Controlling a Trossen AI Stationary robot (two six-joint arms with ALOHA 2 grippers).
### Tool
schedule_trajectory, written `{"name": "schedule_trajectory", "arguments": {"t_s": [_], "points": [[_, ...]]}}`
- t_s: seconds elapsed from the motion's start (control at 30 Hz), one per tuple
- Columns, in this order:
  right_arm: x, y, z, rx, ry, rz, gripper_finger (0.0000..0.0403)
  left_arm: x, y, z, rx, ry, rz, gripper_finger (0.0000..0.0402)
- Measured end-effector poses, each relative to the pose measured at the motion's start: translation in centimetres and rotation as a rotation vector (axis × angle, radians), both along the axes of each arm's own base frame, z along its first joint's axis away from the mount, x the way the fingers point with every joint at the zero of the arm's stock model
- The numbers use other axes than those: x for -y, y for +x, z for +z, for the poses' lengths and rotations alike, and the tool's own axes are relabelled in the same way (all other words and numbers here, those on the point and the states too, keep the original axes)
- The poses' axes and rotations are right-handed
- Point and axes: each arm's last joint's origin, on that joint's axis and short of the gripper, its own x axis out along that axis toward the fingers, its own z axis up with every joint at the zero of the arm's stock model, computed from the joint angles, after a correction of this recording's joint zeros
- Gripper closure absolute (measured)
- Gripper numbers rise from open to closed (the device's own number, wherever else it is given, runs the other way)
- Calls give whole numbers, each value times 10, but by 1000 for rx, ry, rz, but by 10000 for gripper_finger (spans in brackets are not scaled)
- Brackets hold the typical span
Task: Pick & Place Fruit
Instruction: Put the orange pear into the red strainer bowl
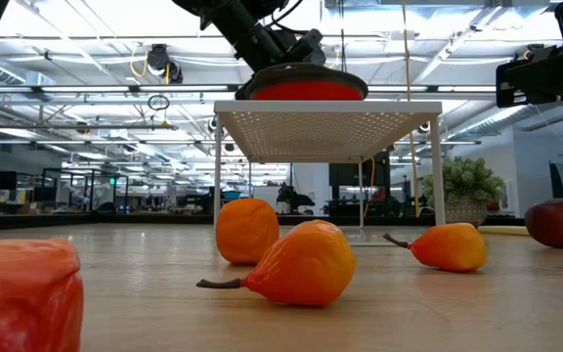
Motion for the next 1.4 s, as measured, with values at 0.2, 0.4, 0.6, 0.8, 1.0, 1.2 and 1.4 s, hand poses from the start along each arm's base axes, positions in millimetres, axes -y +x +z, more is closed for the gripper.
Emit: {"name": "schedule_trajectory", "arguments": {"t_s": [0.2, 0.4, 0.6, 0.8, 1.0, 1.2, 1.4], "points": [[0, 0, 0, 0, 0, 0, 403, 1, 2, 2, 20, 6, -4, 133], [0, 0, 0, 0, 0, 0, 403, 5, 4, 3, 41, 14, -16, 133], [0, 0, 0, 0, 0, 0, 403, 10, 5, 4, 42, 13, -27, 133], [0, 0, 0, 0, 0, 0, 403, 17, 7, 4, 51, -13, -77, 133], [0, 0, 0, 0, 0, 0, 403, 22, 8, 5, 62, -46, -134, 133], [0, 0, 0, 0, 0, 0, 403, 33, 3, 18, 90, -35, -161, 133], [0, 0, 0, 0, 0, 1, 403, 49, -6, 38, 139, -15, -190, 133]]}}
